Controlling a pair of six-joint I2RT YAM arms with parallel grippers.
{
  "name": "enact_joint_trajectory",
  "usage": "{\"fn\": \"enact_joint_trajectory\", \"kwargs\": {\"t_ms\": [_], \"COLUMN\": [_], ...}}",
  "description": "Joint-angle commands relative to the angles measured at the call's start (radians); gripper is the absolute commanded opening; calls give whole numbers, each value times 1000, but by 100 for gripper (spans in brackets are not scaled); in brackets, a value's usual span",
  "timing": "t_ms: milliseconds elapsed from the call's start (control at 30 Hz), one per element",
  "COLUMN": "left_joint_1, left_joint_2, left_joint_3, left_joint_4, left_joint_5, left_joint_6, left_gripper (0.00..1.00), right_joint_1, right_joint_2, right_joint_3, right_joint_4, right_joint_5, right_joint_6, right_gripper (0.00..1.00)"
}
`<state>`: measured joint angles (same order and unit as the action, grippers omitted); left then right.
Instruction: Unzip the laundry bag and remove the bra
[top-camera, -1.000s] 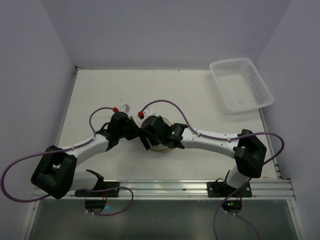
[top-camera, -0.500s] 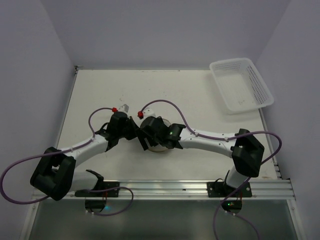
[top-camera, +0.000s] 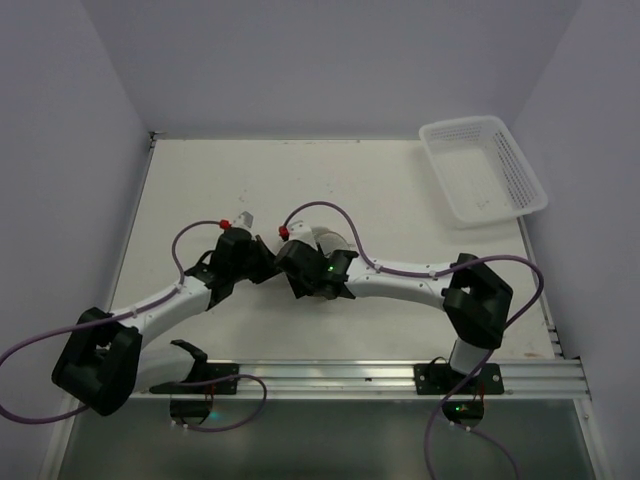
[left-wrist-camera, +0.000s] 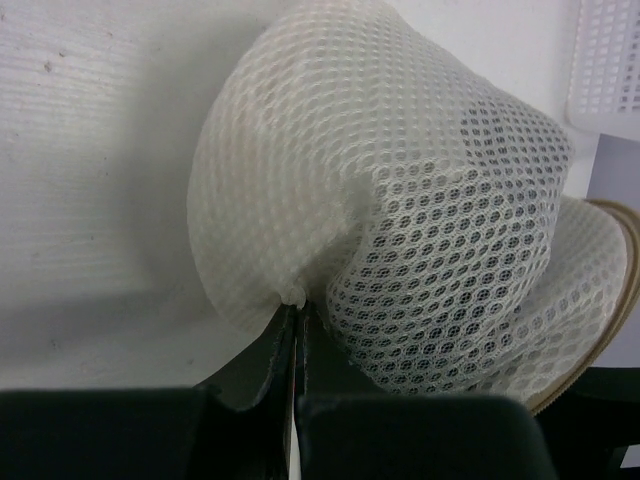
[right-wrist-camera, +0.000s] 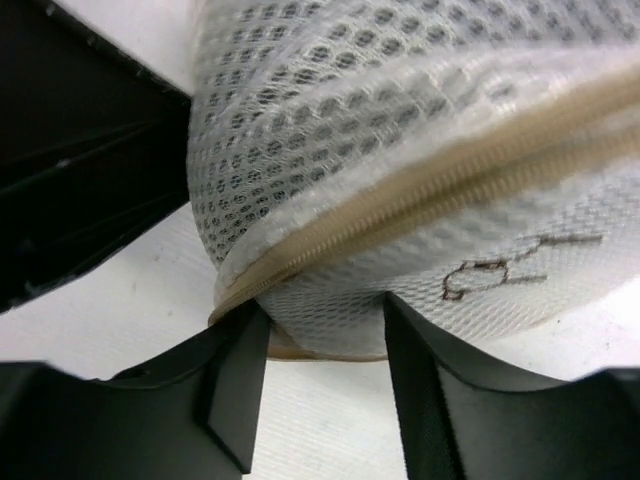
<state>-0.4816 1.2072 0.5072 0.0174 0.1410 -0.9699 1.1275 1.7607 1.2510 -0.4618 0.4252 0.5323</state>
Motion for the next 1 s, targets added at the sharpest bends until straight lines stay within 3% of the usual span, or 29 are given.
{"fn": "enact_joint_trajectory", "kwargs": {"t_ms": [0, 33, 167, 267, 467, 700, 833, 933, 967], "left_joint_1": [-11, -12, -12, -12, -12, -11, -11, -11, -11], "left_joint_2": [-52, -55, -67, -64, -51, -35, -34, -32, -32], "left_joint_3": [-16, -21, -29, -32, -29, -35, -59, -68, -70], "left_joint_4": [0, -13, -17, -63, -66, -71, -54, -43, -42], "left_joint_5": [2, -9, -30, -47, -55, -60, -38, -9, -4], "left_joint_6": [-39, -39, -43, -43, -27, 6, 26, 43, 48], "left_gripper": [0, 0, 0, 0, 0, 0, 0, 0, 0], "right_joint_1": [-17, -20, -37, -47, -121, -314, -420, -494, -505], "right_joint_2": [-17, -29, -78, -127, -297, -510, -601, -644, -656], "right_joint_3": [11, 7, -38, -76, -188, -376, -479, -524, -518], "right_joint_4": [-11, -11, -11, -9, -9, -8, -6, -11, -20], "right_joint_5": [92, 93, 122, 133, 135, 28, -83, -202, -224], "right_joint_6": [52, 58, 75, 84, 107, 185, 262, 262, 259], "right_gripper": [49, 37, 10, 0, 0, 0, 8, 25, 35]}}
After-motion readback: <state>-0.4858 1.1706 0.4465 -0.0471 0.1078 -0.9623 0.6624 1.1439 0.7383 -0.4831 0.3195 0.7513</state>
